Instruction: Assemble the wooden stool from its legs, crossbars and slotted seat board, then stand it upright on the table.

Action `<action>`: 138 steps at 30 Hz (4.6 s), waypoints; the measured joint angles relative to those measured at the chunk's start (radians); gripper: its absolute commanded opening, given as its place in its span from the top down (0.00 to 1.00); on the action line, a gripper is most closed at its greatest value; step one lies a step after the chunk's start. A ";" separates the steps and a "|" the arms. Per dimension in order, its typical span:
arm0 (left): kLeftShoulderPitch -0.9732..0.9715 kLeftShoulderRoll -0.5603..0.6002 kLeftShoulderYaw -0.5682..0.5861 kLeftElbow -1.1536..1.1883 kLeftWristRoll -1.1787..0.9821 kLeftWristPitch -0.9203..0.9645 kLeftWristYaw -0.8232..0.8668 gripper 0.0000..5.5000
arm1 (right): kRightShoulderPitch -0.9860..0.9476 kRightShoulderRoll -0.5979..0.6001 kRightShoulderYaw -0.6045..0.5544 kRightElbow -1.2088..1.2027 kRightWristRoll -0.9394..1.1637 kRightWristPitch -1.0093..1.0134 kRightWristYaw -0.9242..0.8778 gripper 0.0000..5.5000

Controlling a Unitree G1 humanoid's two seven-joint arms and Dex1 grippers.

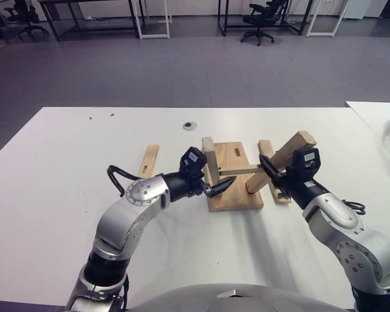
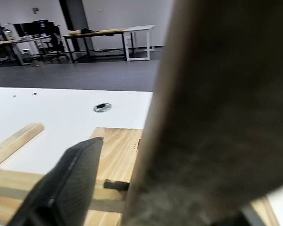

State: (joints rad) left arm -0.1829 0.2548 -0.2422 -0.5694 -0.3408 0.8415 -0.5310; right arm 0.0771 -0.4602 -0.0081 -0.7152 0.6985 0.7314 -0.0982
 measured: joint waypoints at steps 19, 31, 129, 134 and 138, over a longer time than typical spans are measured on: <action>-0.015 0.078 0.147 -0.041 -0.078 -0.110 0.001 0.21 | -0.099 0.005 -0.209 0.029 0.070 -0.084 0.232 0.22; -0.409 0.053 0.208 0.268 -0.202 -0.238 -0.041 0.21 | -0.393 -0.106 -0.260 0.268 0.253 -0.010 0.294 0.22; -0.164 0.126 -0.114 0.728 0.550 -0.542 -0.050 0.21 | -0.373 0.019 0.127 1.020 -0.797 -0.626 0.790 0.22; -0.161 0.143 -0.100 0.725 0.549 -0.545 -0.048 0.21 | -0.342 -0.005 -0.207 0.910 -0.575 -0.504 0.654 0.22; -0.148 0.140 -0.006 0.690 0.492 -0.537 -0.039 0.21 | -0.334 -0.033 -0.327 1.121 -0.526 -0.498 0.592 0.28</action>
State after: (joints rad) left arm -0.3309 0.3948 -0.2482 0.1209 0.1516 0.3044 -0.5698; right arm -0.2573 -0.4936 -0.3351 0.4060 0.1728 0.2333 0.4941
